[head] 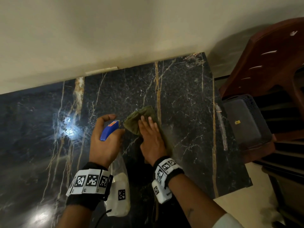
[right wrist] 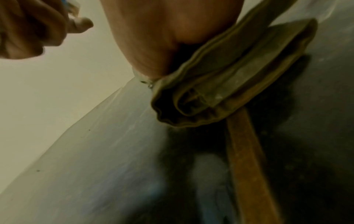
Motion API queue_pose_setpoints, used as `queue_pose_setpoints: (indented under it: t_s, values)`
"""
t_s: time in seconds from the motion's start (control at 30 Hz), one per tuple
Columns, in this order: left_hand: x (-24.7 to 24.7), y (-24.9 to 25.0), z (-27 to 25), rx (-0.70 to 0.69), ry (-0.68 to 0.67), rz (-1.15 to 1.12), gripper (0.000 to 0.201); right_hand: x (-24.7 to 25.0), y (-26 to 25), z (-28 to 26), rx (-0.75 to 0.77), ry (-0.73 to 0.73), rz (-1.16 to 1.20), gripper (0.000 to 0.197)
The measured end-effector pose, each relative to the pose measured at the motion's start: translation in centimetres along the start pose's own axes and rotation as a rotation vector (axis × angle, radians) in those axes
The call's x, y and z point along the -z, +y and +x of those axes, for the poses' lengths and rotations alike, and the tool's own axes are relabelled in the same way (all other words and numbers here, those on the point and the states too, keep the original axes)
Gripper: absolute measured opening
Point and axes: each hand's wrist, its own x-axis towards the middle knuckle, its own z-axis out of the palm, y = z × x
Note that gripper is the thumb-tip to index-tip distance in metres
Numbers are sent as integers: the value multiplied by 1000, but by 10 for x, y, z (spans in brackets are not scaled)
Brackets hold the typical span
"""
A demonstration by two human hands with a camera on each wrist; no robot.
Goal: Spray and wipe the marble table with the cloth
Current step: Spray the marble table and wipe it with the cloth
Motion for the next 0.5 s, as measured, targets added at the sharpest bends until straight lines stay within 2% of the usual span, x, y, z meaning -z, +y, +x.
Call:
queue_pose_setpoints:
  t_s: [0.13,0.27,0.33,0.5]
  values:
    - [10,-3,3,-10,5,22,38,32,48,31,-228,202,97,80]
    - [15,-7,4,-1,4,-3,38,39,47,57,-354,247,94,74]
    - [14,-7,4,12,6,-24,38,27,24,54,-327,226,83,78]
    - [8,-5,9,36,22,-25,41,-11,-25,32,-77,73,40,85]
